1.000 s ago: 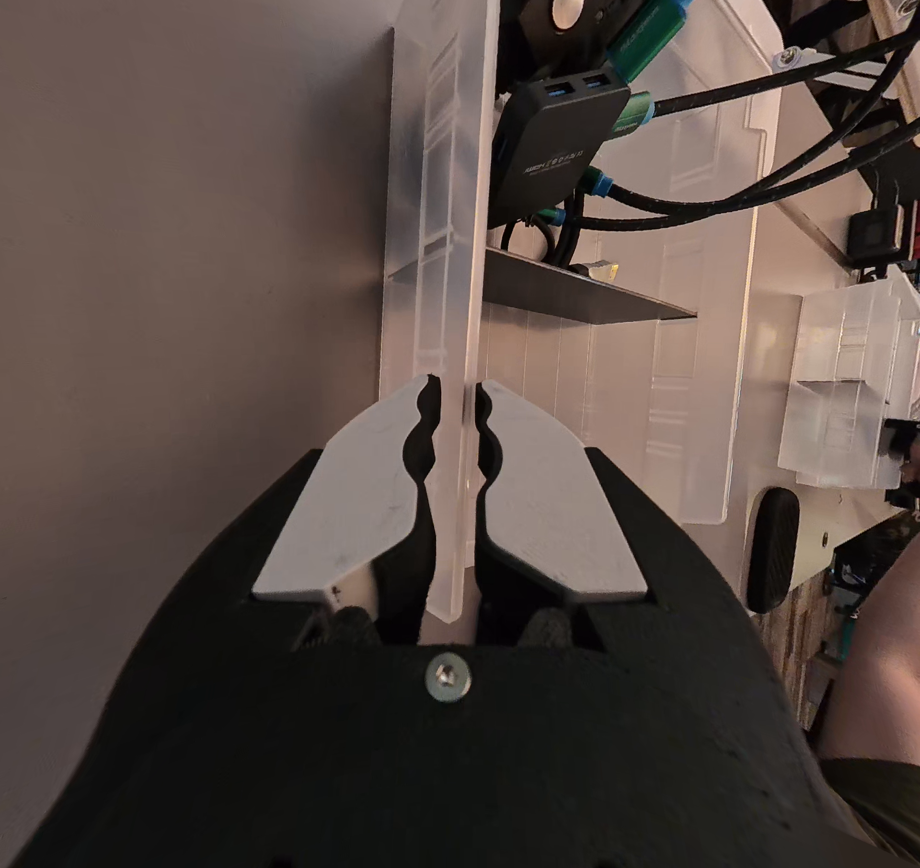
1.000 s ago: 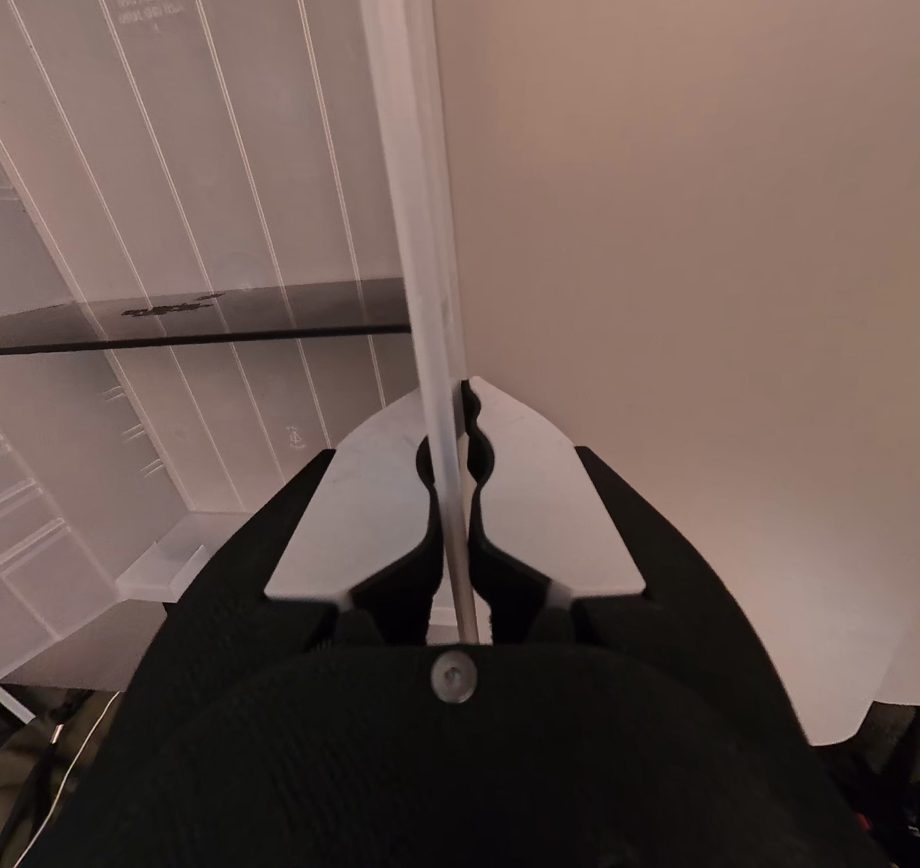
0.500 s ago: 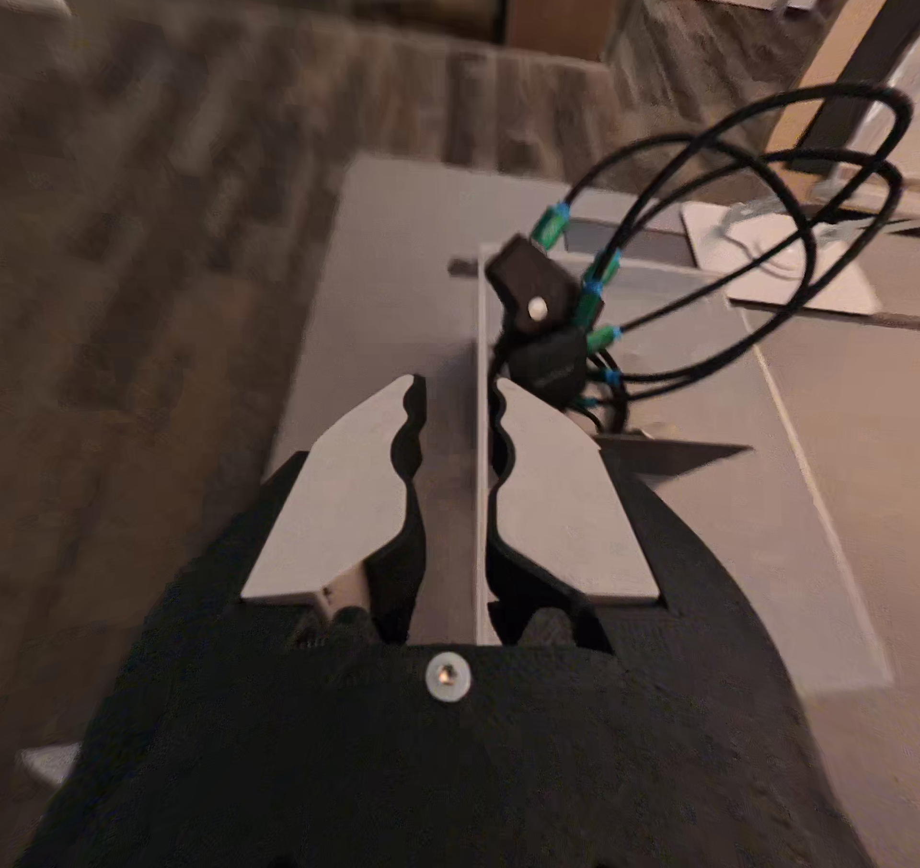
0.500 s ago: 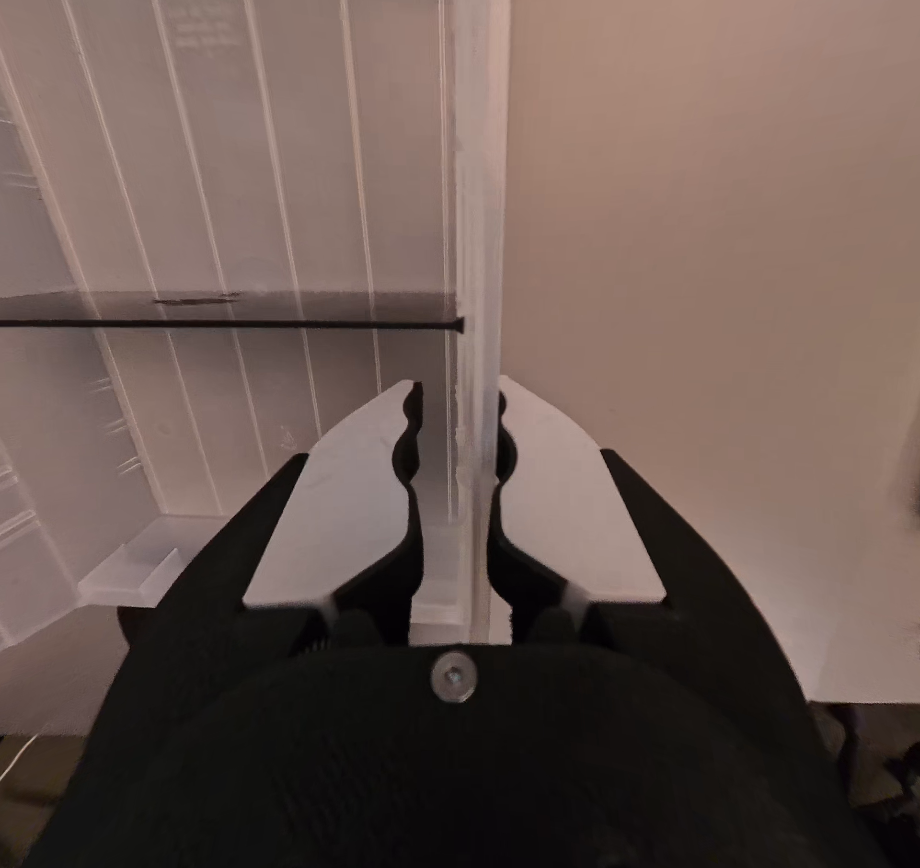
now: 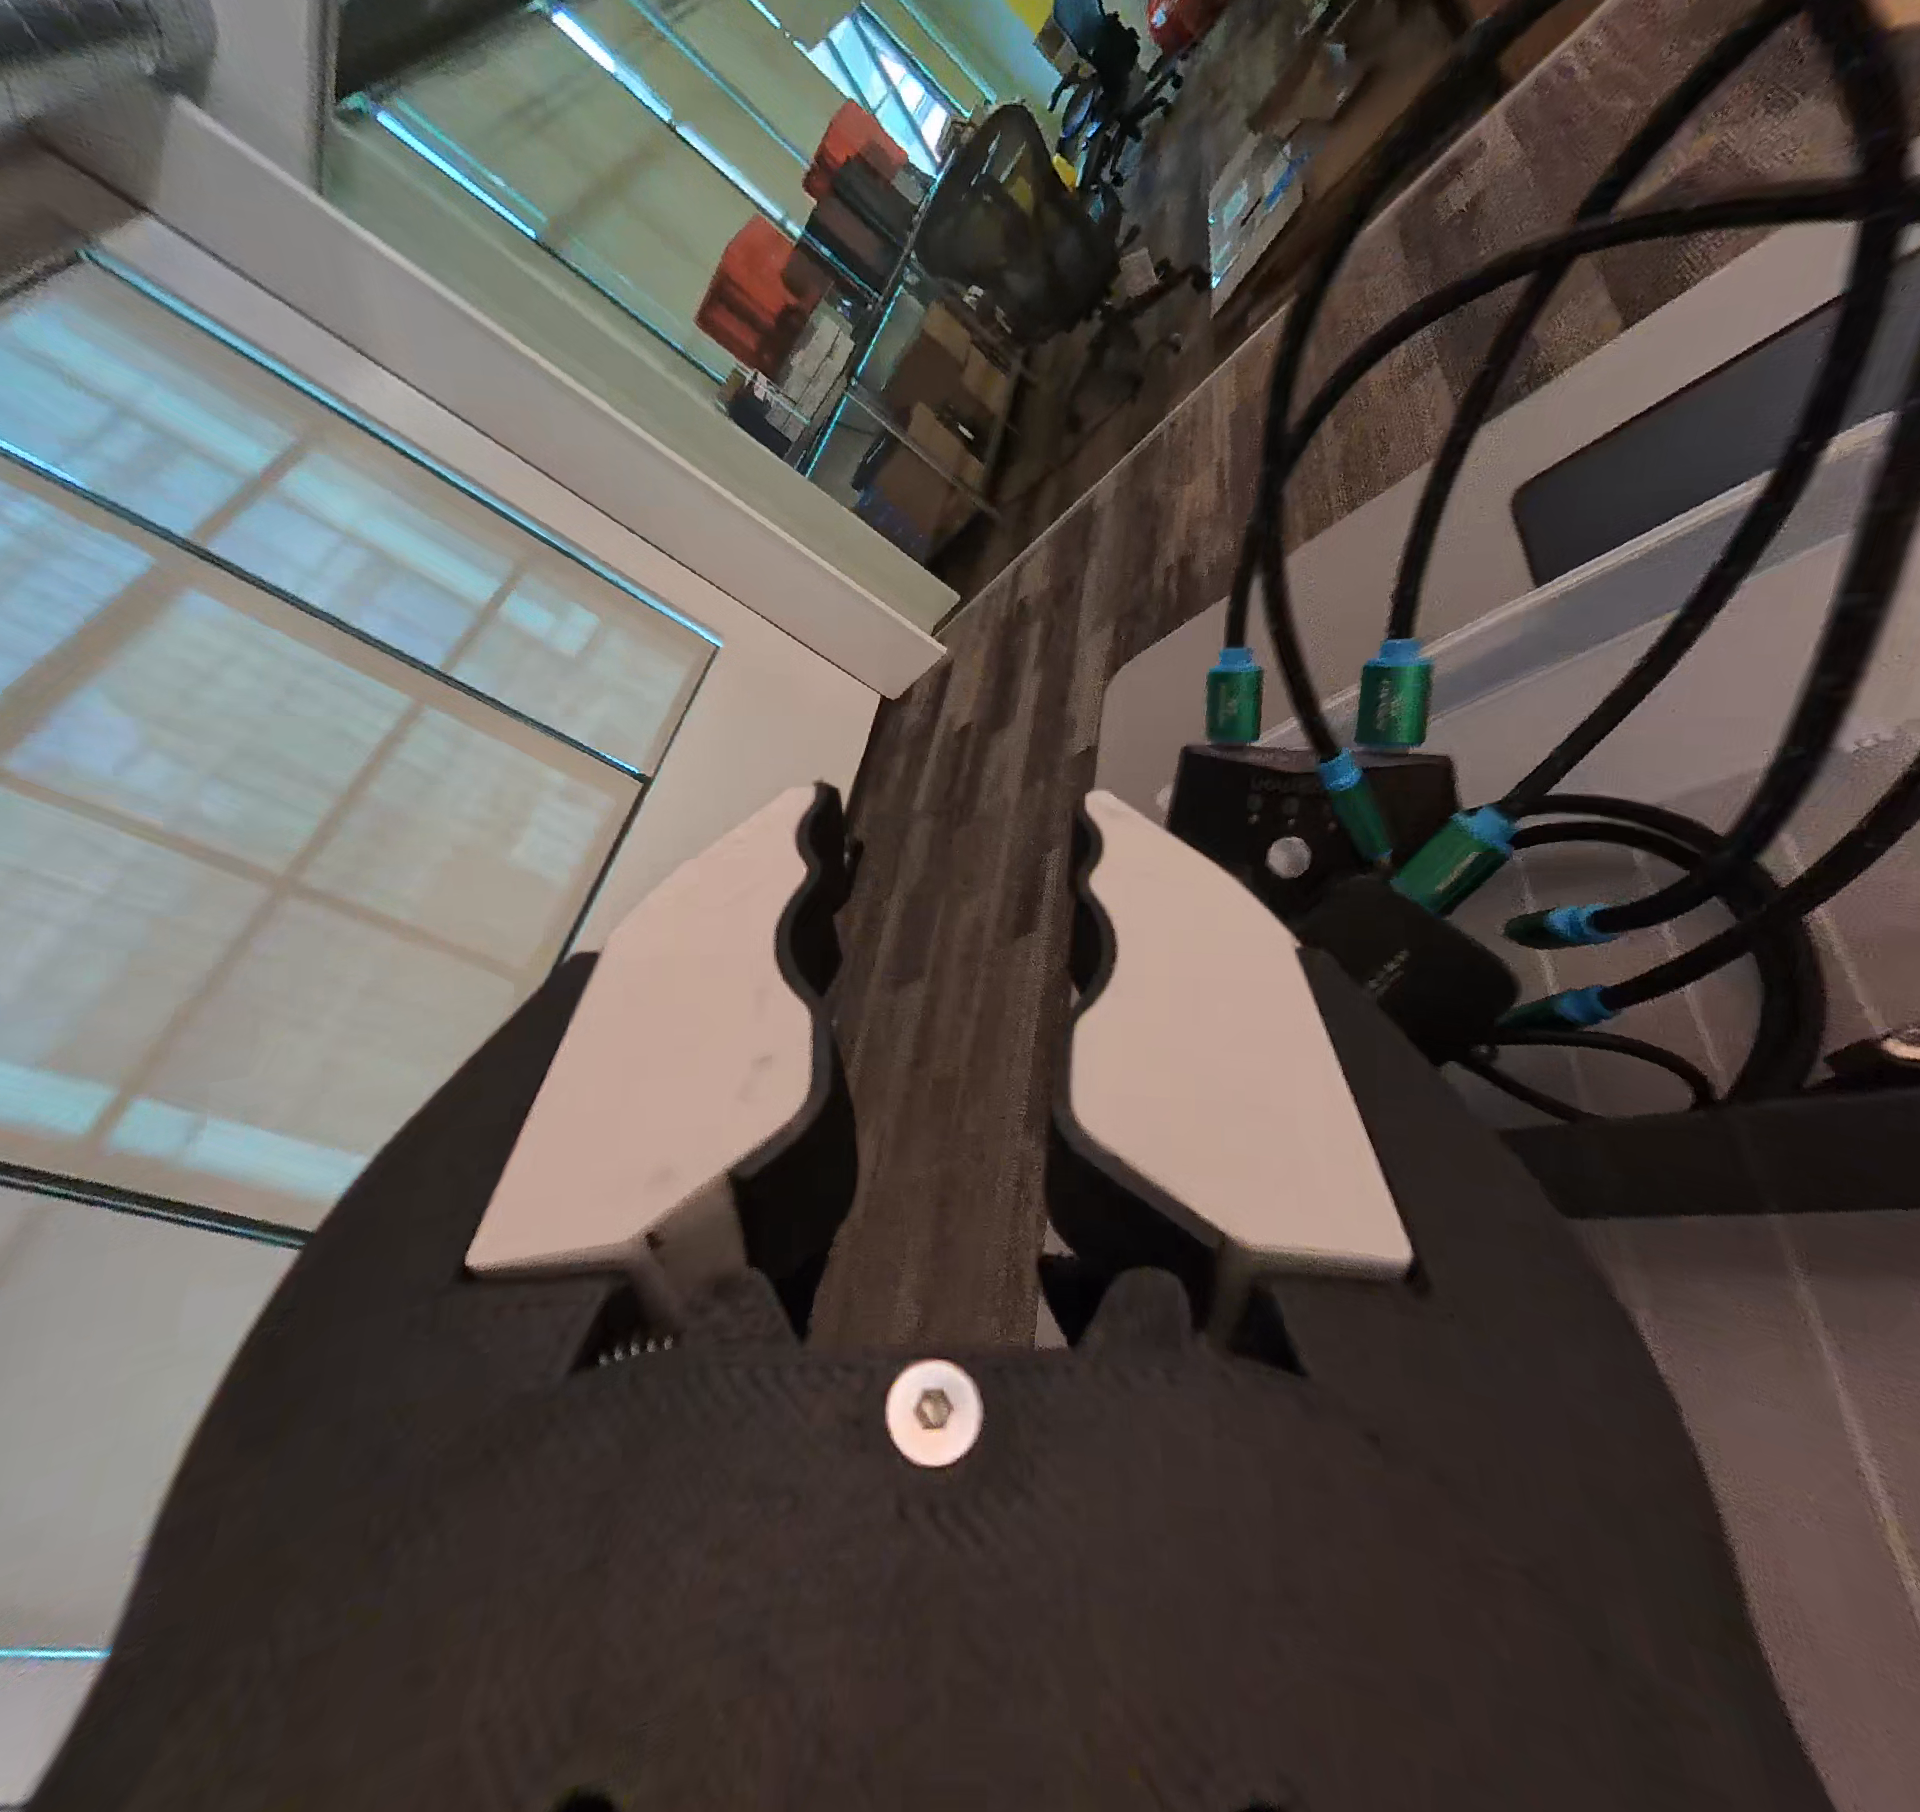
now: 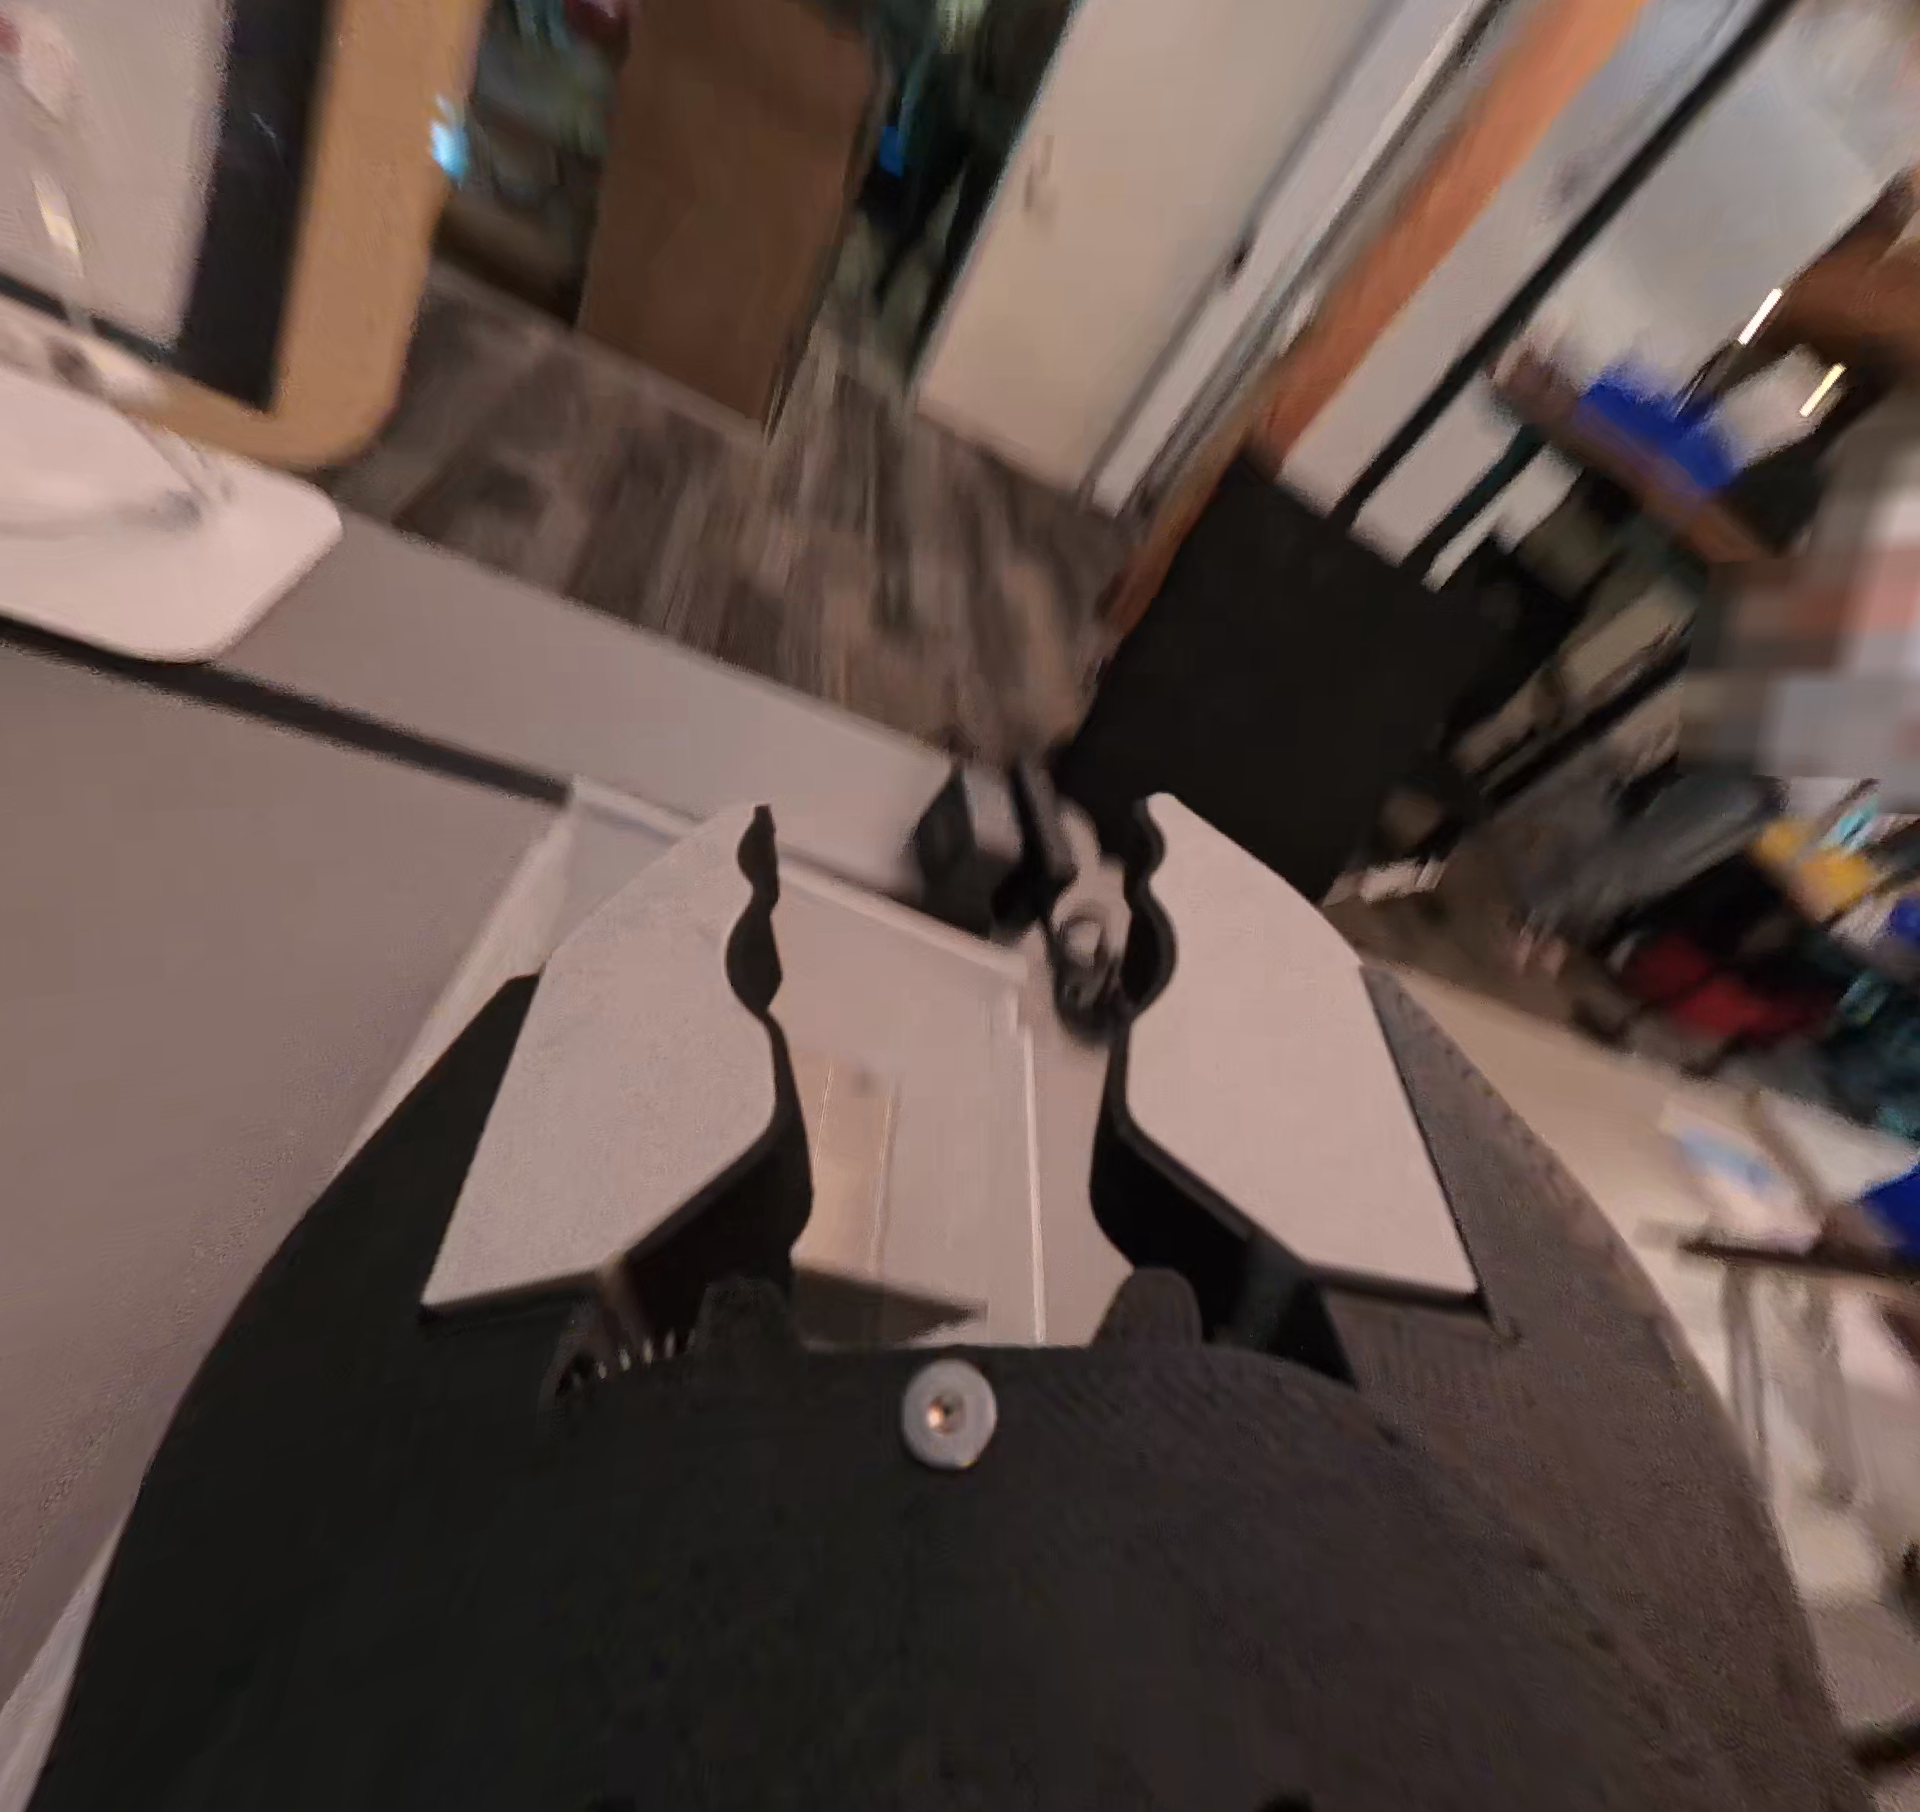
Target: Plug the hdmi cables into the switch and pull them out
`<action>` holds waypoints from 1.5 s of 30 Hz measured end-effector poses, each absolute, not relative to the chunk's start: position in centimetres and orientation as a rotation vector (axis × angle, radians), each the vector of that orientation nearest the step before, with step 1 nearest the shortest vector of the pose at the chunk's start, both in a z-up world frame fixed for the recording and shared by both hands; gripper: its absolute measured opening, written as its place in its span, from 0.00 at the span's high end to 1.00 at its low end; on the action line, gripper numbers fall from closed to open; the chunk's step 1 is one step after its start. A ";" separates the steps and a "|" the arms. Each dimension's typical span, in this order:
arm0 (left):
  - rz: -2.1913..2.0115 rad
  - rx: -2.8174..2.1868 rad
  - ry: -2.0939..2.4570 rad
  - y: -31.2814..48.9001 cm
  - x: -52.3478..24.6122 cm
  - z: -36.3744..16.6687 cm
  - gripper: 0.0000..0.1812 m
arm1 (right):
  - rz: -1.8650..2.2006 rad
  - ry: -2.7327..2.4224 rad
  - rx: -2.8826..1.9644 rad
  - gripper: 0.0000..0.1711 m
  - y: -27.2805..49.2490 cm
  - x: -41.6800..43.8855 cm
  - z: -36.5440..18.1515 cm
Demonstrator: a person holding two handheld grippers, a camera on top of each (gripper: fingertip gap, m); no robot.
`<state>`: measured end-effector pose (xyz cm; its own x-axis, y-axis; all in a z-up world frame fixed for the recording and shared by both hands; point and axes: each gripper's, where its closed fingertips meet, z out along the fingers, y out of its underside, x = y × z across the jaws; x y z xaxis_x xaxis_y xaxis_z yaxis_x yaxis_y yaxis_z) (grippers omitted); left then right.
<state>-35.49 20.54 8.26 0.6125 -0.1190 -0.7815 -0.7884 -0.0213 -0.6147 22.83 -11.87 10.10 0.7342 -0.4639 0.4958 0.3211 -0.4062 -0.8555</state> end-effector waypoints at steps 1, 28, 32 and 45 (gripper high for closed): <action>0.639 -1.520 0.815 20.4 -34.5 8.1 0.76 | -0.904 0.039 -1.702 0.61 -11.3 20.9 11.5; -0.277 -1.888 0.815 26.0 -31.9 3.3 0.71 | -0.320 -0.225 -1.483 0.65 0.4 7.3 14.0; -0.285 -1.888 0.884 27.1 -30.1 -0.5 0.79 | -0.368 -0.239 -1.522 0.65 0.8 7.8 12.8; -0.025 -2.070 1.343 25.4 -33.7 -7.9 0.58 | -0.388 -0.358 -1.636 0.65 2.3 6.0 8.6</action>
<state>-33.68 25.36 -7.92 0.4720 -0.8198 -0.3244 -0.8071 -0.2537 -0.5332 6.04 2.27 8.59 0.8917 0.0038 0.4526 0.4507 -0.0980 -0.8873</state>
